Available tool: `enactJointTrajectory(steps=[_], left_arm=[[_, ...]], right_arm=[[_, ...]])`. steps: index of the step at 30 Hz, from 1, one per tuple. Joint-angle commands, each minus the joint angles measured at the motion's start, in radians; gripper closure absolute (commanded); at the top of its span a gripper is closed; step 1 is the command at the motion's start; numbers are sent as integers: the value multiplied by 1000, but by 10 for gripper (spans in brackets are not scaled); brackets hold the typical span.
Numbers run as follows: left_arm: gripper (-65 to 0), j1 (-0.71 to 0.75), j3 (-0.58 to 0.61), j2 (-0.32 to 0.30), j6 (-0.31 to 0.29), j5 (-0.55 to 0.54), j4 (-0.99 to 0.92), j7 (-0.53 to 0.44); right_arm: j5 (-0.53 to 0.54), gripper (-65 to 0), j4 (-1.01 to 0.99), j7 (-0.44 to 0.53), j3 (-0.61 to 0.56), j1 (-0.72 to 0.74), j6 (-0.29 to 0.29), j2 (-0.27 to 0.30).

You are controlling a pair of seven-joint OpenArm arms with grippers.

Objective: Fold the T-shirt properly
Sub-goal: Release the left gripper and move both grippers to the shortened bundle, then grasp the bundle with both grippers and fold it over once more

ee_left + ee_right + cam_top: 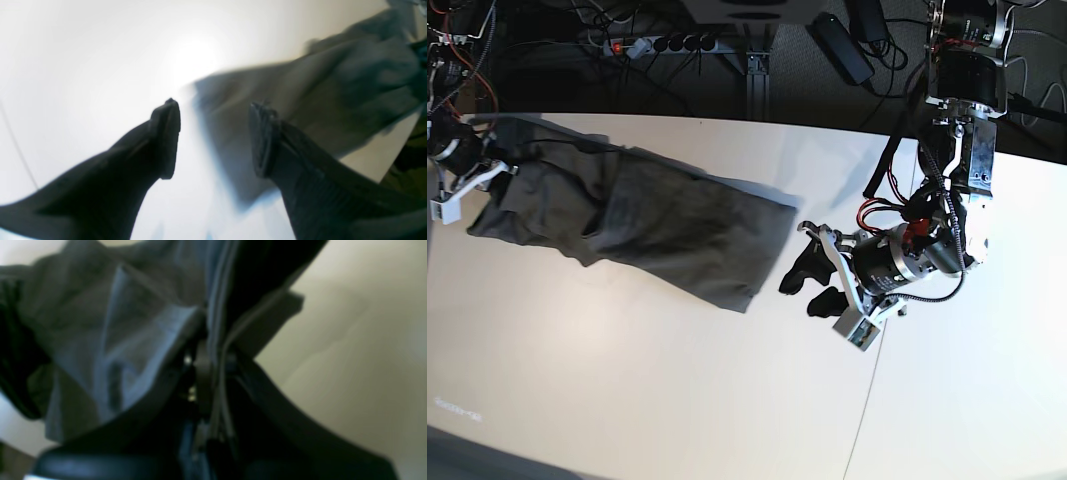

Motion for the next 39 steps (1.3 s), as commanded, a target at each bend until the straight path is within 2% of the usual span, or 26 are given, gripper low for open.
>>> enactJointTrajectory(steps=[1,7,12,14,20,27,34,39], left_arm=[[-354,2,-7,-13,-19,-16,13,-18],[-354,123,-2,-27,-19,-16,12,-31],[-354,198,24,-27,-19,5,11,-95],[-354,202,49,-23,-19,41,-10,-108],[-354,177,88,51,-19,109,-158,-127],[-354,134,88,144,-19,129,-282,-128],[-354,130,88,238,-19,173,-379,-146],[-354,130,88,272,-19,173,-409,-145]], right_arm=[[14,0,13,19,31,8,41,48],[76,0,13,-8,72,8,41,182],[182,0,48,-70,72,21,42,234],[233,0,75,-131,71,50,42,230],[268,0,190,-143,39,135,57,232],[220,0,396,-147,-200,161,57,225],[176,0,499,-119,-402,175,57,149],[111,0,507,-115,-499,209,57,79]])
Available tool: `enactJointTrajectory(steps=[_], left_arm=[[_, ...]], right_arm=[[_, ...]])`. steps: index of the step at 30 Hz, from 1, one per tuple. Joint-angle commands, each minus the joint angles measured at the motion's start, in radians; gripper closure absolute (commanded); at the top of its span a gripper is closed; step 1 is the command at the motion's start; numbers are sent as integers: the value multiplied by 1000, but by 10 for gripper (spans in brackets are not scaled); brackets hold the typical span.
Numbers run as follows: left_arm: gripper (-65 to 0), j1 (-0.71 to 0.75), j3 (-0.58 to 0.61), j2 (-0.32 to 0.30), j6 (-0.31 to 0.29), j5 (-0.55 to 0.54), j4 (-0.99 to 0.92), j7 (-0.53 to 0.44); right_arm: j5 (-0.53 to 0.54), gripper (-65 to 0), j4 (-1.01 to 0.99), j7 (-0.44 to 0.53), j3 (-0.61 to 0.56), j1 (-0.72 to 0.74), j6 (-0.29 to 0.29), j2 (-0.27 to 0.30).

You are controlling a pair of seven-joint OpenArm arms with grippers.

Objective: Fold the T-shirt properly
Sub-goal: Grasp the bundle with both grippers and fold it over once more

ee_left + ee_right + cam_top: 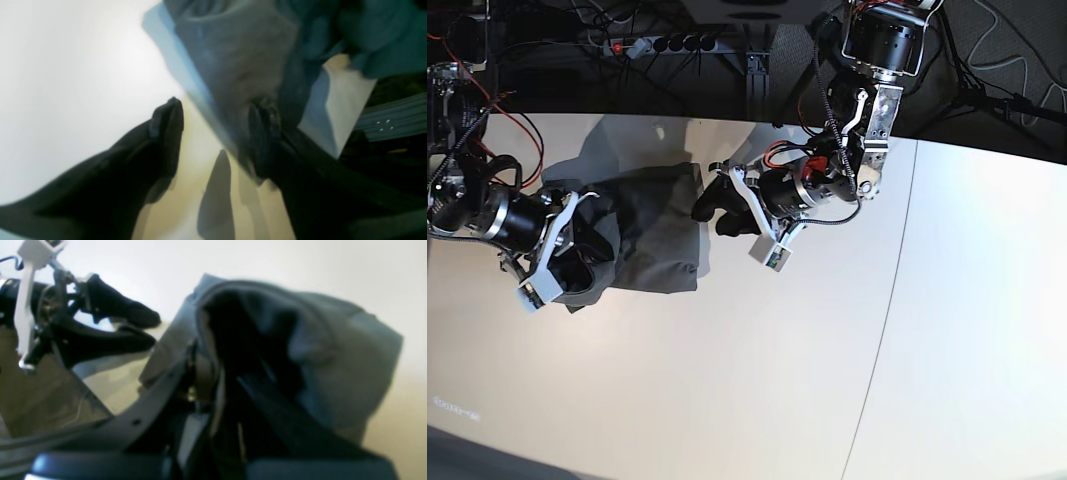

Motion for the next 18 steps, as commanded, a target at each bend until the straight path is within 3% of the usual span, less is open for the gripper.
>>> enactJointTrajectory(steps=[1,11,18], left_arm=[[-354,11,5,3,9,61,-12,89],[-354,13,98,5,9,37,-12,92],[-354,11,149,5,9,-26,-12,92]], right_arm=[[0,0,16,36,-13,22,53,8],[-307,0,-3,87,-238,96,53,-50],[-439,0,-5,114,-336,110,53,-82]])
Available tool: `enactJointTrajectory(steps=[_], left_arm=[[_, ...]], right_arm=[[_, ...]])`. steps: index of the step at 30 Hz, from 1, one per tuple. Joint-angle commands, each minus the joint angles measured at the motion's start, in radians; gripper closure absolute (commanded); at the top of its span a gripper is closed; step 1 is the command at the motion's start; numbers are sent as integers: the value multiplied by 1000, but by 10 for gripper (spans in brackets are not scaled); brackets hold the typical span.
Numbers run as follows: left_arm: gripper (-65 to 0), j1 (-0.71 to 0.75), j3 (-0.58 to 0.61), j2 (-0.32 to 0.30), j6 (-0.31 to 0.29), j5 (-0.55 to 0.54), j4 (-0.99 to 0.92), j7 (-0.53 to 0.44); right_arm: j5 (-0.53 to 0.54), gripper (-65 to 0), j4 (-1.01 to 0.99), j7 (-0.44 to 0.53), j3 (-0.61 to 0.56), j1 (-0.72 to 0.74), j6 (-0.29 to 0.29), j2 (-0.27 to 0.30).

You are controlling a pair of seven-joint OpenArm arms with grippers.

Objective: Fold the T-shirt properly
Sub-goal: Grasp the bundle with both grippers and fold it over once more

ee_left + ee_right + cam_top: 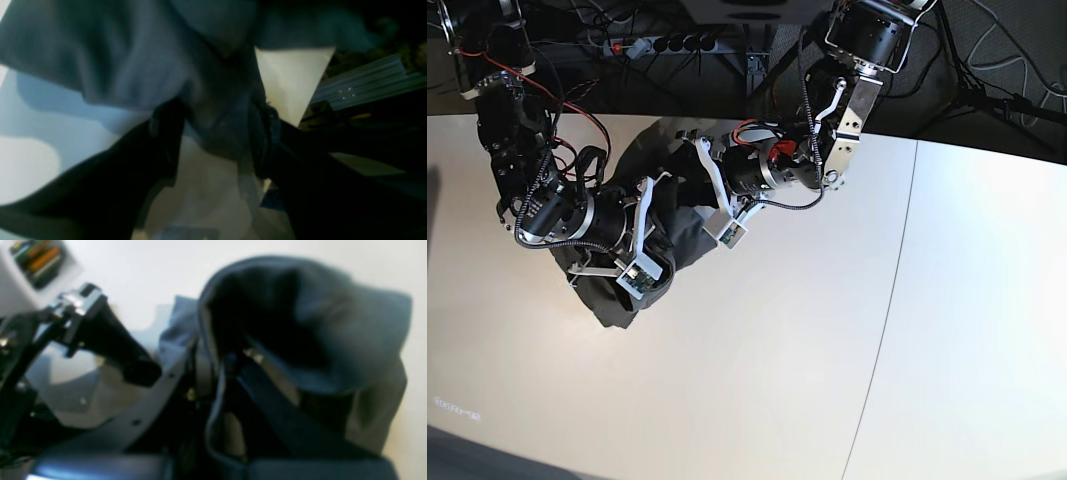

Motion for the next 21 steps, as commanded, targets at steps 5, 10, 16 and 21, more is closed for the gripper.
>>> enactJointTrajectory(steps=[5,10,16,21], left_arm=[[-354,3,-23,-1,11,45,-3,61],[-354,2,-23,-1,11,45,-3,63],[-354,0,-23,-8,11,40,5,113],[-354,0,-34,-29,11,40,39,119]], right_arm=[[-46,0,15,15,-66,21,53,11],[-54,-136,15,-5,-119,20,50,11],[-33,-347,16,-4,-122,21,50,11],[40,-347,39,-4,-121,21,50,11]])
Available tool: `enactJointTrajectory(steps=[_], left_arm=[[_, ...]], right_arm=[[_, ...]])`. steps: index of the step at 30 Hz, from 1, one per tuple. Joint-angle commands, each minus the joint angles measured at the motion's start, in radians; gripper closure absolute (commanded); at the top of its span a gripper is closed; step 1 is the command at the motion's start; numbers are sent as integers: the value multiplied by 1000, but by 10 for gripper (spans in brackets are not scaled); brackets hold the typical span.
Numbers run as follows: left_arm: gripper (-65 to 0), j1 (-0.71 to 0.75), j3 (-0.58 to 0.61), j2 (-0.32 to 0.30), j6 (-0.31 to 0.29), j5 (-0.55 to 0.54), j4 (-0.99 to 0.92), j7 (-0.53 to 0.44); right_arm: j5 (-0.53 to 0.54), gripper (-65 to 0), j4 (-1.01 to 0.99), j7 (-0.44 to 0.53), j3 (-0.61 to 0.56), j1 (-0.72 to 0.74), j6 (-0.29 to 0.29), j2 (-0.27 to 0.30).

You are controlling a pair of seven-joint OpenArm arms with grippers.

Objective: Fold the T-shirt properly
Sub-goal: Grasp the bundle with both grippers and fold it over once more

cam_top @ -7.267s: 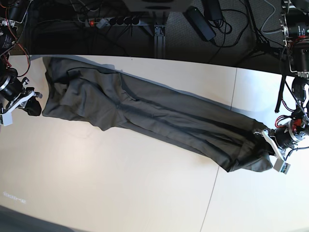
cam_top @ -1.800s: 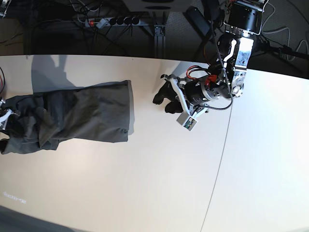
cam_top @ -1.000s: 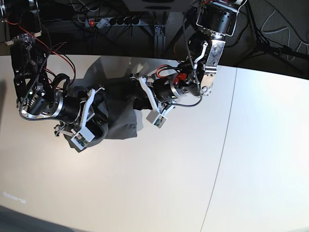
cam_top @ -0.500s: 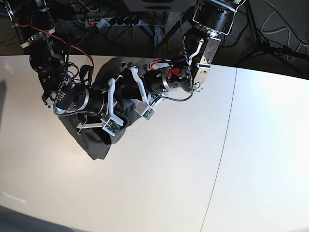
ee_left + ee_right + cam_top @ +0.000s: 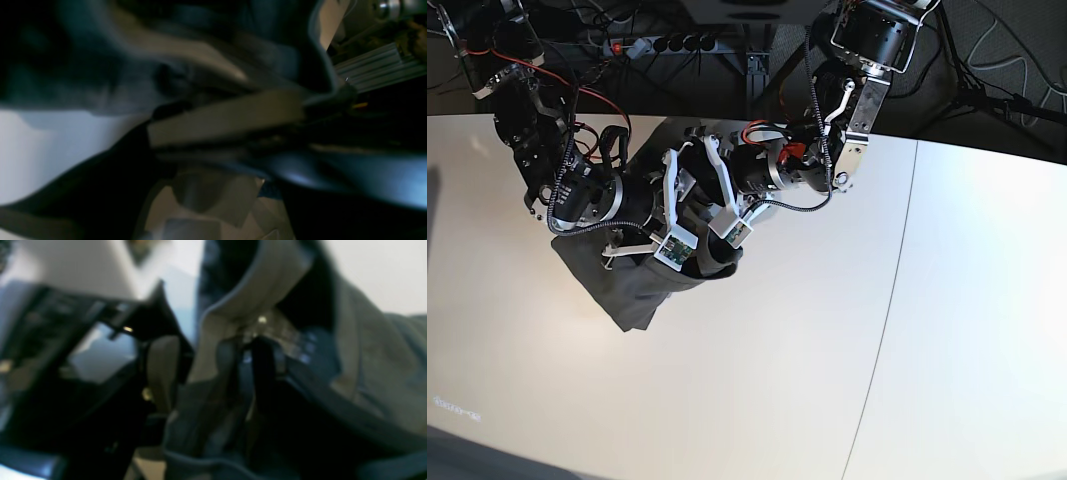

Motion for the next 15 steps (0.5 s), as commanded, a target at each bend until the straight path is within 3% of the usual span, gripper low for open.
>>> enactJointTrajectory(steps=[1,12,14,15], left_arm=[[-354,0,-11,-13,17,55,11,60],[-354,0,-174,-39,17,40,43,150],[-354,0,-220,-41,17,35,43,164],[-350,1,-241,-48,17,23,46,163]], right_arm=[[24,-347,31,17,6,16,51,8],[37,-335,77,33,37,85,45,6],[-6,-233,77,76,80,94,34,4],[-27,-138,76,103,106,98,27,4]])
